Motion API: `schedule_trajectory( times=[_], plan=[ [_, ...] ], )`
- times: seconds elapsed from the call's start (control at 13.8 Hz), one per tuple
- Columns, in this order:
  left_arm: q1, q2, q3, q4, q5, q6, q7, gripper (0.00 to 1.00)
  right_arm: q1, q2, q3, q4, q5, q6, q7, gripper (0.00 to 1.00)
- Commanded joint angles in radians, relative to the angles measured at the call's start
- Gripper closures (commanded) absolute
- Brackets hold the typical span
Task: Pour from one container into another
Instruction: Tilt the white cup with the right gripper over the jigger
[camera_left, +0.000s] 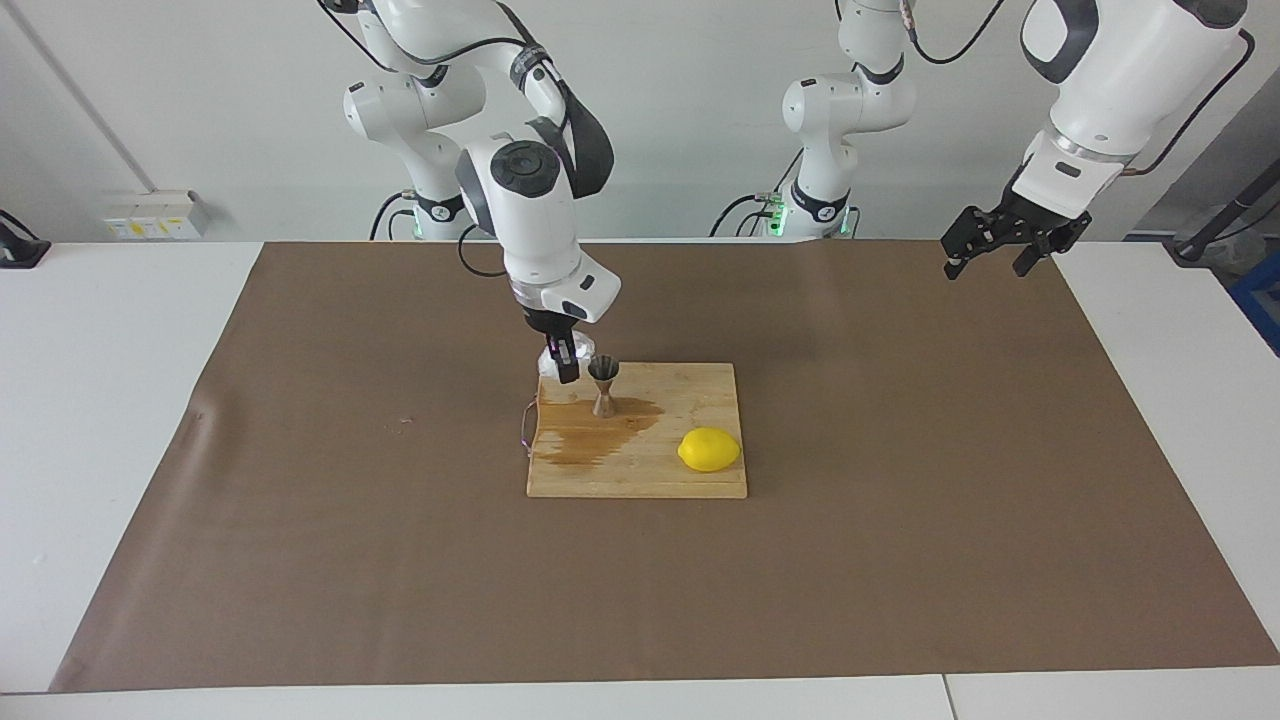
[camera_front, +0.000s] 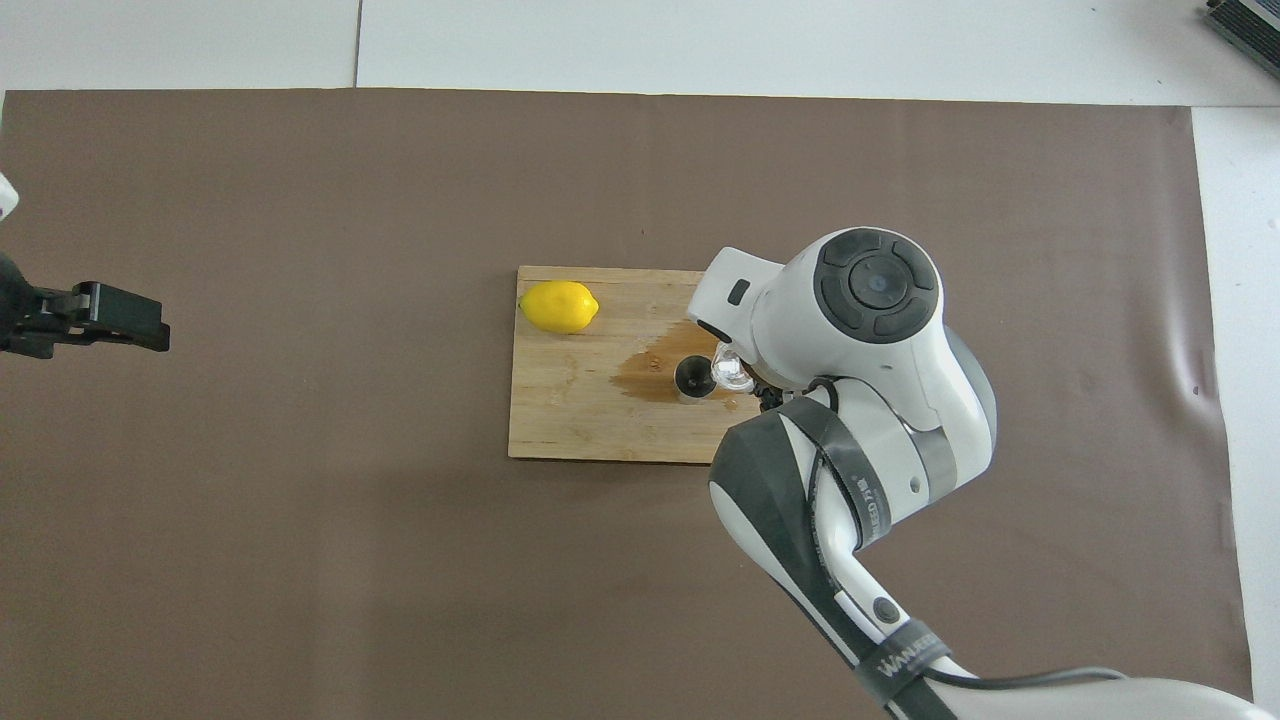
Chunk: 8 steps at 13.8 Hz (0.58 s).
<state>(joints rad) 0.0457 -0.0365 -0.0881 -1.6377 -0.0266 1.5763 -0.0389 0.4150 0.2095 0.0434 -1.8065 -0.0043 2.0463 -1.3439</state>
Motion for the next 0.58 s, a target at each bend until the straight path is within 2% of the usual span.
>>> schedule_trajectory(
  times=[0.0,0.51],
  plan=[
    [0.013,-0.002,-0.007,0.012,-0.012,-0.019,-0.001,0.00,0.004,0.033,0.003,0.041,-0.058,-0.020,0.060,1.00],
    [0.013,-0.002,-0.005,0.012,-0.012,-0.019,-0.001,0.00,0.062,0.042,0.003,0.041,-0.187,-0.003,0.098,1.00]
  ],
)
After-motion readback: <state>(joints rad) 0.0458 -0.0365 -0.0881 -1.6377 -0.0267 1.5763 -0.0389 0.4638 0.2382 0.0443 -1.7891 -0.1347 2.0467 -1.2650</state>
